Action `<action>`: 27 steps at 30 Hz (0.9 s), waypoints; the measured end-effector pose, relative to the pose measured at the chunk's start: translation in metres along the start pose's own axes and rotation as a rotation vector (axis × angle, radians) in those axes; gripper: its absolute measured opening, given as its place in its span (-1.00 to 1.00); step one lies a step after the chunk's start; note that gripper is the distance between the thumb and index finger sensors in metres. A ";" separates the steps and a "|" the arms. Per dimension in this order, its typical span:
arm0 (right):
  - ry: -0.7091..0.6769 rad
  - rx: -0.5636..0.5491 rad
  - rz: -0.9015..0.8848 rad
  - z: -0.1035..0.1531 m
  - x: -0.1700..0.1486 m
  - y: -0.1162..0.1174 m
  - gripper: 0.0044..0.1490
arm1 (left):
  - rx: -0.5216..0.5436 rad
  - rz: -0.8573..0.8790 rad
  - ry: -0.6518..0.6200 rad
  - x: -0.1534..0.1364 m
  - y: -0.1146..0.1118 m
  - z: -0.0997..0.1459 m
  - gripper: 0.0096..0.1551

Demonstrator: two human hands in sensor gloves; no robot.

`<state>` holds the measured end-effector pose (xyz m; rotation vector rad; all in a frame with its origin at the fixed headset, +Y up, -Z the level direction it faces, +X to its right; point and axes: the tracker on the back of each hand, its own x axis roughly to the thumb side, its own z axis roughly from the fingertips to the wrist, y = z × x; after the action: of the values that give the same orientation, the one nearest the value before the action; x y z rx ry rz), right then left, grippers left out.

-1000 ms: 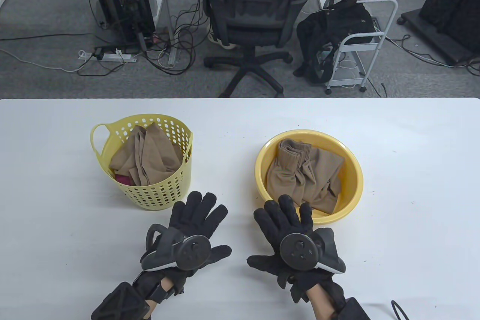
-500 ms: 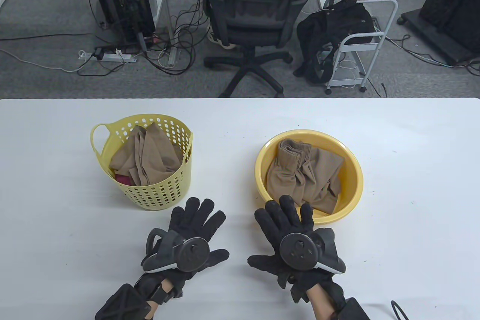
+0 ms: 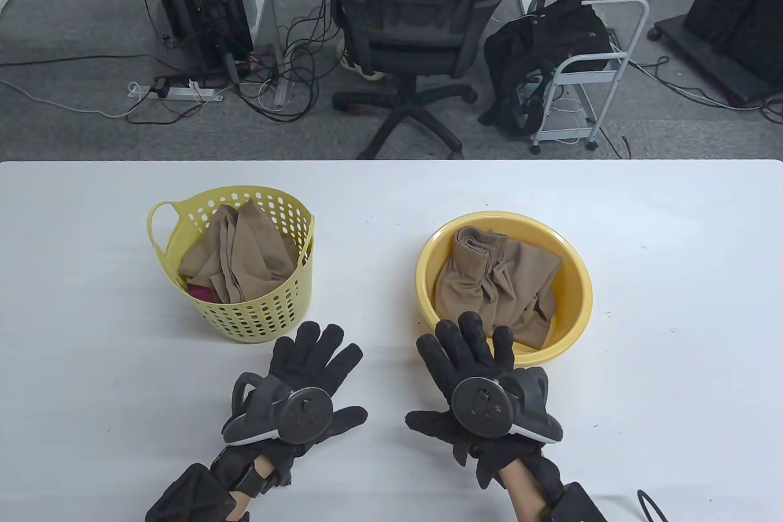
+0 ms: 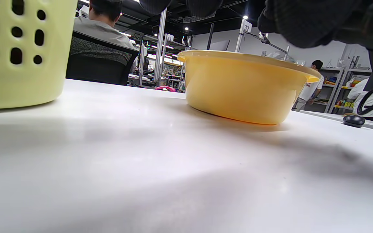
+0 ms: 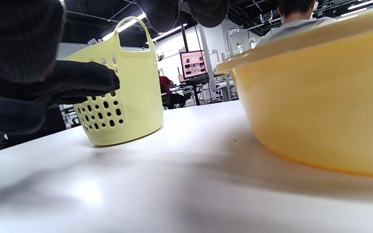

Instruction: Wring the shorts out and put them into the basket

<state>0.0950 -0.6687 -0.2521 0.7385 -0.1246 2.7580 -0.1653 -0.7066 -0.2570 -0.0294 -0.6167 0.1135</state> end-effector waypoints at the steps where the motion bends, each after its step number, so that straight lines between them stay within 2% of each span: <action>1: 0.004 0.001 -0.001 -0.001 -0.001 -0.003 0.35 | -0.001 -0.003 -0.003 0.000 0.000 0.000 0.08; 6: 0.041 0.000 -0.022 -0.012 -0.011 -0.018 0.32 | -0.002 0.002 -0.021 0.002 -0.001 0.000 0.08; 17: 0.164 0.062 0.059 -0.050 -0.051 -0.046 0.29 | 0.010 0.005 -0.025 0.001 0.001 0.002 0.08; 27: 0.266 0.135 0.133 -0.092 -0.077 -0.048 0.28 | 0.022 0.007 -0.033 0.001 0.003 0.003 0.08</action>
<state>0.1294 -0.6275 -0.3697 0.3994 0.0707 2.9841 -0.1671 -0.7039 -0.2542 -0.0087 -0.6480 0.1279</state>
